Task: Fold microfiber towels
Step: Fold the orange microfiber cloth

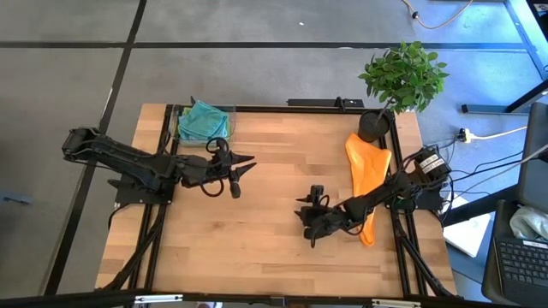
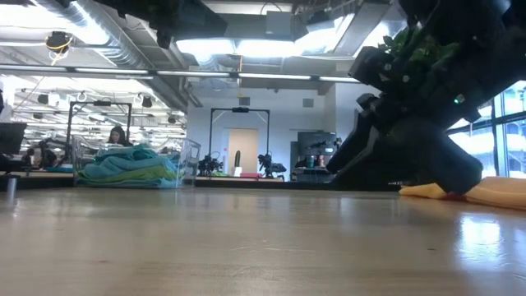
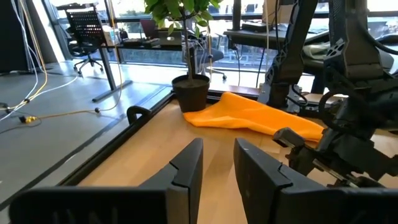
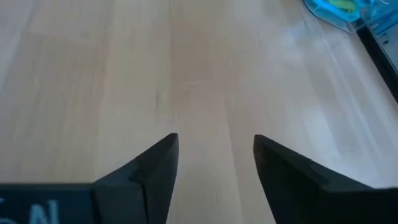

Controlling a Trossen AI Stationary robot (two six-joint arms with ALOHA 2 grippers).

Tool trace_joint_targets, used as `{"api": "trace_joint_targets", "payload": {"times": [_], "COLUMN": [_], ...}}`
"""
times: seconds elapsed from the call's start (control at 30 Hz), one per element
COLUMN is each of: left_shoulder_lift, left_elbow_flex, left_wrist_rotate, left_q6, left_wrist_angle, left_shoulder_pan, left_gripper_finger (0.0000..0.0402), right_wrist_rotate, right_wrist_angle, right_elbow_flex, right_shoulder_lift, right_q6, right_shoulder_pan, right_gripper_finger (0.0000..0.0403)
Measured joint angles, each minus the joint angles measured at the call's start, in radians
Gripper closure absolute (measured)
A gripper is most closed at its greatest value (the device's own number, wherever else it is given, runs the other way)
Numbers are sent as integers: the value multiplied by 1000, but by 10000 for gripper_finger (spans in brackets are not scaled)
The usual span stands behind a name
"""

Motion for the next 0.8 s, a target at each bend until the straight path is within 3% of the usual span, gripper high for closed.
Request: {"api": "trace_joint_targets", "payload": {"times": [0.17,0.47,0.53,0.67,0.8], "left_shoulder_lift": [0,0,0,0,0], "left_elbow_flex": [0,0,0,0,0], "left_wrist_rotate": [4,33,59,99,102], "left_q6": [2,62,62,64,64], "left_wrist_angle": [0,64,68,70,78], "left_shoulder_pan": [0,23,25,24,24], "left_gripper_finger": [319,319,319,319,319], "right_wrist_rotate": [-3,-167,-195,-286,-309], "right_wrist_angle": [-2,-64,-229,-740,-1045], "right_elbow_flex": [0,1,15,119,202], "right_shoulder_lift": [0,-5,-39,-141,-234], "right_q6": [72,187,223,408,599], "right_shoulder_pan": [-11,-3,6,14,43], "right_gripper_finger": [192,192,192,192,191]}}
